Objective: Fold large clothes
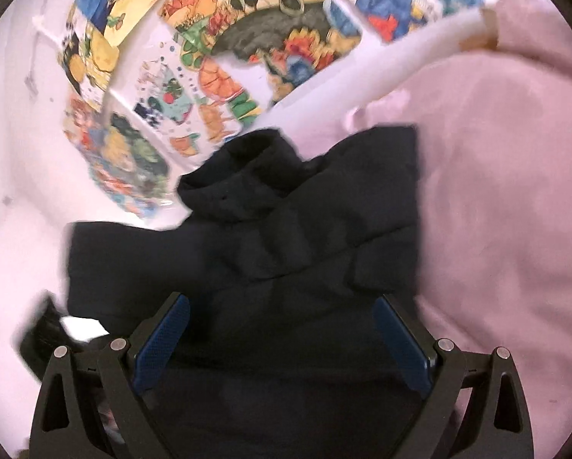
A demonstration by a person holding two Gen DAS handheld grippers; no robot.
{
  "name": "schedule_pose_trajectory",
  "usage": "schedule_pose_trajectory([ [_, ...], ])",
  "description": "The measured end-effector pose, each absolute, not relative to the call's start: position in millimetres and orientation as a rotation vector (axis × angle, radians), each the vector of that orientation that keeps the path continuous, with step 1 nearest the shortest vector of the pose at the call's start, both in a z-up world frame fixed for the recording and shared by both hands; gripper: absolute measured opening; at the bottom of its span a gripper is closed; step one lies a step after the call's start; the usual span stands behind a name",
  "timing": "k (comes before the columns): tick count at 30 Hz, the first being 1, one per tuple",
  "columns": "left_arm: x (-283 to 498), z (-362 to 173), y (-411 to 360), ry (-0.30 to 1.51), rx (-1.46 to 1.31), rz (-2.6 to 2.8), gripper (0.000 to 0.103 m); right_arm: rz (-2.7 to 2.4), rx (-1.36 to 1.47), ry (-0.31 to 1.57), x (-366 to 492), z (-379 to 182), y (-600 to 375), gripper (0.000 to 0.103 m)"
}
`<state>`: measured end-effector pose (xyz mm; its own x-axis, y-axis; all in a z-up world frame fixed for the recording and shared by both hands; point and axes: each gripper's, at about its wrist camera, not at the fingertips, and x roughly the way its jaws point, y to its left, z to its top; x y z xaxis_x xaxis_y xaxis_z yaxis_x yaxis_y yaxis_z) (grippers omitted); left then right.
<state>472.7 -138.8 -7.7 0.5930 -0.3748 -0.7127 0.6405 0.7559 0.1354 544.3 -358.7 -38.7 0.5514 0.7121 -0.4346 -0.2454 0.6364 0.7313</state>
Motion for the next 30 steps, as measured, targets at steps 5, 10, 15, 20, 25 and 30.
schedule_pose_trajectory([
  [5, 481, -31, -144, 0.802, 0.418, -0.625, 0.004, 0.688, 0.723, 0.828, 557, -51, -351, 0.098],
  [10, 494, -35, -143, 0.836, 0.391, -0.637, 0.007, 0.758, 0.882, 0.830, 568, -68, -352, 0.098],
  [15, 506, -40, -139, 0.876, 0.357, -0.639, 0.008, 0.701, 1.028, 0.829, 571, -86, -368, 0.098],
  [20, 519, -42, -135, 0.900, 0.313, -0.648, 0.009, 0.702, 1.158, 0.807, 567, -100, -392, 0.098],
  [25, 533, -42, -136, 0.909, 0.312, -0.642, 0.009, 0.790, 1.210, 0.820, 575, -102, -391, 0.102],
  [30, 540, -41, -133, 0.925, 0.294, -0.649, 0.013, 0.830, 1.265, 0.764, 574, -100, -394, 0.102],
])
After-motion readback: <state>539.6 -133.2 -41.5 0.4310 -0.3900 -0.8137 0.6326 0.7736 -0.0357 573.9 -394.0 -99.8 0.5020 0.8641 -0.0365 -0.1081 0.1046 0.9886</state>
